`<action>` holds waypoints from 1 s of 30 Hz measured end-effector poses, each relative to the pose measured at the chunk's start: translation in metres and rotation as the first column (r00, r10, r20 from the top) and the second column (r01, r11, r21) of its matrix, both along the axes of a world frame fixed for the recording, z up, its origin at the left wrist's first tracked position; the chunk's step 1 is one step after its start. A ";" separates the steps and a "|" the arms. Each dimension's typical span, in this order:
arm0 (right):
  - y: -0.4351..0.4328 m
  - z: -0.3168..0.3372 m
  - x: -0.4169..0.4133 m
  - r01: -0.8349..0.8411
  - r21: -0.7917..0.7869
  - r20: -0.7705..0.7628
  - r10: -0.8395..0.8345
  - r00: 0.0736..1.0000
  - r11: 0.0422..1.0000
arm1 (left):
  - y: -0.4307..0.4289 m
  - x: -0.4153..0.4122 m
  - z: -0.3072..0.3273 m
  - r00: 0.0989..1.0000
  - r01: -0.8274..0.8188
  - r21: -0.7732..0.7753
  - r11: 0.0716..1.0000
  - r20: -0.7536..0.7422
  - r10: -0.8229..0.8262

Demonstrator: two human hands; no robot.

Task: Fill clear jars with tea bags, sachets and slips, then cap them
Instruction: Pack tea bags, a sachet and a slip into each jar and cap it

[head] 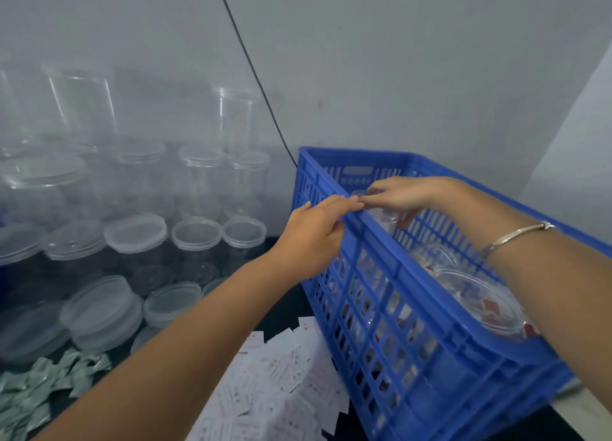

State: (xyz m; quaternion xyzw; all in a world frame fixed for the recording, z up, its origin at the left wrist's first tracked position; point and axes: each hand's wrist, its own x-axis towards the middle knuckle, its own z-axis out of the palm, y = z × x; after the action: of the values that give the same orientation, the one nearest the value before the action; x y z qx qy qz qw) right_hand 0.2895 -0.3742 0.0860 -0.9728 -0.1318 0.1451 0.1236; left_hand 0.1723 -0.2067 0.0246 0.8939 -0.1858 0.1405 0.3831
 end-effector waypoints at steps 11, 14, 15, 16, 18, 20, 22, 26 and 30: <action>-0.020 -0.003 -0.008 0.044 0.031 -0.024 -0.043 0.999 0.999 | 0.001 -0.005 -0.002 1.000 0.010 0.020 1.000 -0.028 -0.009; -0.018 -0.004 -0.011 0.067 0.010 0.018 -0.067 0.998 0.998 | 0.002 -0.011 -0.002 0.999 0.030 0.059 0.998 -0.037 -0.028; -0.017 -0.005 -0.012 0.079 -0.004 0.030 -0.078 0.996 0.997 | 0.003 -0.015 -0.003 0.999 0.031 0.070 0.997 -0.022 -0.030; -0.017 -0.006 -0.012 0.092 -0.022 0.044 -0.091 0.995 0.996 | 0.005 -0.020 -0.005 1.000 0.030 0.079 0.996 -0.002 -0.030; -0.018 -0.007 -0.012 0.130 -0.037 0.084 -0.126 0.988 0.991 | 0.013 -0.030 -0.013 0.999 0.025 0.091 0.996 0.024 -0.027; -0.018 -0.005 -0.012 0.160 -0.018 0.137 -0.156 0.978 0.987 | 0.027 -0.040 -0.022 0.999 0.017 0.101 0.995 0.028 -0.020; -0.018 -0.003 -0.010 0.174 -0.015 0.197 -0.167 0.966 0.985 | 0.044 -0.047 -0.029 1.000 -0.004 0.109 0.994 0.030 0.000; -0.017 -0.001 -0.006 0.189 -0.033 0.290 -0.172 0.941 0.981 | 0.081 -0.060 -0.041 0.997 -0.081 0.028 0.996 0.006 0.081; 0.006 0.023 -0.017 0.150 0.102 0.540 -0.181 0.822 0.983 | 0.115 -0.072 -0.050 0.985 -0.164 -0.081 0.983 -0.059 0.160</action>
State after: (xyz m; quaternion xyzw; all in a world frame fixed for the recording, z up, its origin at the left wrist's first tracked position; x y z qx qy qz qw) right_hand 0.2727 -0.3677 0.1088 -0.9776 -0.0806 -0.1537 0.1194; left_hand 0.1004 -0.0913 -0.0255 0.8921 -0.0963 0.1558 0.4130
